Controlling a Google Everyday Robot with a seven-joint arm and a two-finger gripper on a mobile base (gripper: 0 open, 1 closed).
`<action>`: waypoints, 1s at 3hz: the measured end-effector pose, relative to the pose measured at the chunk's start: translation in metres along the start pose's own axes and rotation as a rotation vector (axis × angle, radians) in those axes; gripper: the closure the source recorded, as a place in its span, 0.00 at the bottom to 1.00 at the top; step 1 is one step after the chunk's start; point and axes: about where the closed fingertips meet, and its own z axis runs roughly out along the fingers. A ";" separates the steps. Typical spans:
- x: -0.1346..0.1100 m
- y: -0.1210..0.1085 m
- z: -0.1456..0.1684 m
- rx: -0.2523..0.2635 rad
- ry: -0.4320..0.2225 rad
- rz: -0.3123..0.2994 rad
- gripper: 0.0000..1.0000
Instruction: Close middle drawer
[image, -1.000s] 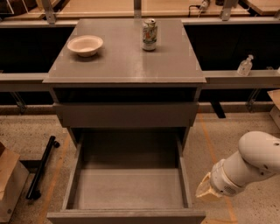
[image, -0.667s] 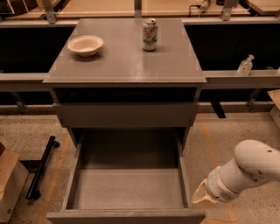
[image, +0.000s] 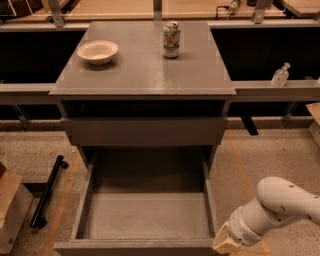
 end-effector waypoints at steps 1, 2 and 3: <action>0.011 -0.001 0.027 -0.046 -0.010 0.038 1.00; 0.015 -0.008 0.053 -0.087 -0.017 0.067 1.00; 0.008 -0.023 0.066 -0.096 -0.059 0.100 1.00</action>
Offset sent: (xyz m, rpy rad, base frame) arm -0.0029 0.0180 -0.0881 0.0625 0.1568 -0.0454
